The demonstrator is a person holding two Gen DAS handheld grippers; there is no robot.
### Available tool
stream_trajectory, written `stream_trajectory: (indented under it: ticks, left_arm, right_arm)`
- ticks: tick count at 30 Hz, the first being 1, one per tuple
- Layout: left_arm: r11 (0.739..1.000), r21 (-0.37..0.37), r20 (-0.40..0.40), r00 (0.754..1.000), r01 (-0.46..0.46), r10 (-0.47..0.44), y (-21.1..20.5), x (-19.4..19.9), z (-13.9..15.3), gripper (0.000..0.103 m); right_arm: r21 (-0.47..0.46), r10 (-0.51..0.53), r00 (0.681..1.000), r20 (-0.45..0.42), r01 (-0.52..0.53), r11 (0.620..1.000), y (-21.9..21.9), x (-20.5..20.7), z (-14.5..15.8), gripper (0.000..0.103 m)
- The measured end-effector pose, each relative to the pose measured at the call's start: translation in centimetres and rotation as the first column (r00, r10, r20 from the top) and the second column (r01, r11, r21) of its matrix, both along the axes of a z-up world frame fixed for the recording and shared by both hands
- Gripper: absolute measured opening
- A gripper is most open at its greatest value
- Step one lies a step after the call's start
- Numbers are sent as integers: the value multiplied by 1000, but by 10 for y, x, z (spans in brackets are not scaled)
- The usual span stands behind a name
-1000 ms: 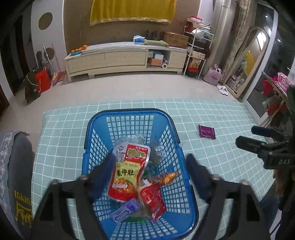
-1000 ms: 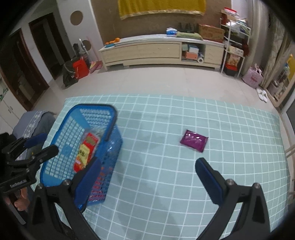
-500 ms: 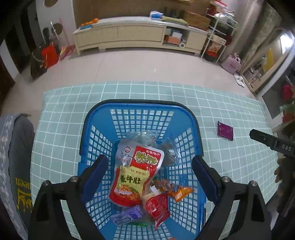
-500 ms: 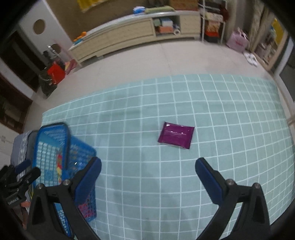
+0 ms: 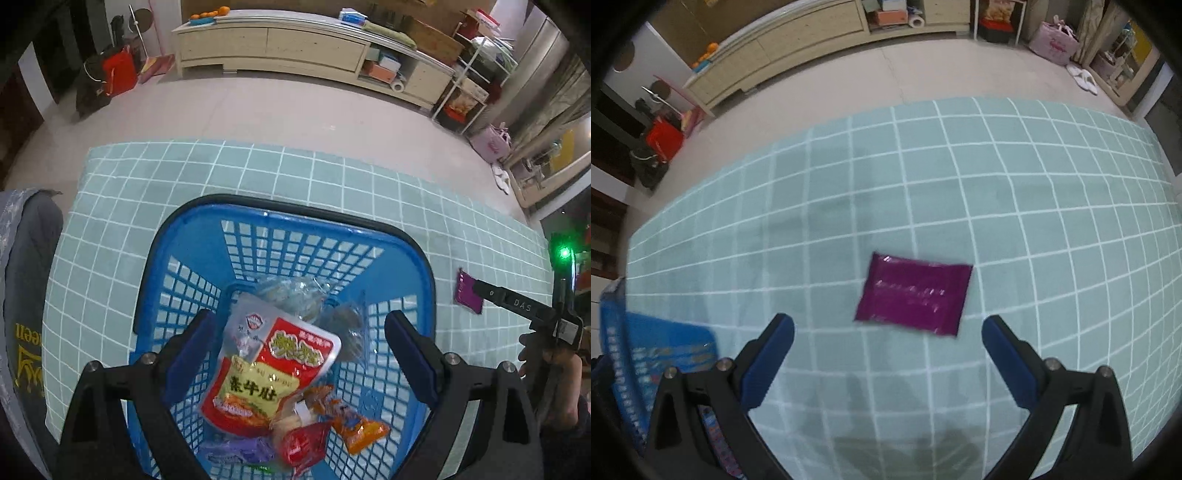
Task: Organize snacks
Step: 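Move the right tool to the purple packet and grasp it, then lift the purple packet with the right tool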
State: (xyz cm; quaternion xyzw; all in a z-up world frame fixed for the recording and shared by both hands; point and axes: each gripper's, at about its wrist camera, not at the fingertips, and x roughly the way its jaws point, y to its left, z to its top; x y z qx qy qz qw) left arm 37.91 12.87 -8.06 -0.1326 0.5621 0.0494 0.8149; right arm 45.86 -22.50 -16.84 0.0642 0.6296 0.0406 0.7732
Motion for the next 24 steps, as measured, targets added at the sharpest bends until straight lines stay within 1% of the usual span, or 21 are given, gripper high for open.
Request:
stream_trajectory:
  ticks: [6,9,12,16,18,19,20,23,24]
  left_arm:
    - [999,51,-8,1000,11,-11,-7,11,-4,91]
    - [999,43,-5,1000,9,-9,-8,10,-4,91]
    - [999,48,-7,1000,17,-17,-9,13,-5,91]
    - [998,63,-14,1000,27,-26,-11,15,-7,91]
    - [998,57,-14,1000,26,-26,-10,15,-8,91]
    - [998,55,-14,1000,25,-24,-10,15,-9,91]
    - [998,53,-16,1000,24,-23,-10,14,-10,91]
    - [999,31,-18,999,28,-27,-10,13,-13,91]
    - [999,24,-13,999,34,-34,-11,12,-13,91]
  right_arm:
    - [15,-18,999,-40,18,1000,-4,10,-23,103]
    - [29,-23,998,-60,25,999,-5,11,-34,103]
    - [45,-29,997,-66,32,998,-7,10,-37,101]
    - [26,-5,999,-41,6,1000,-5,4,-36,98]
    - [12,2,1000,-28,-2,1000,-7,3,-33,88]
    - [-2,2,1000,-17,-3,1000,-7,3,-31,76]
    - [-21,4,1000,-6,-4,1000,-9,3,-29,71]
    - [-25,18,1000,0,-18,1000,-8,5,-26,64]
    - [-23,34,999,8,-34,999,-8,5,-26,57]
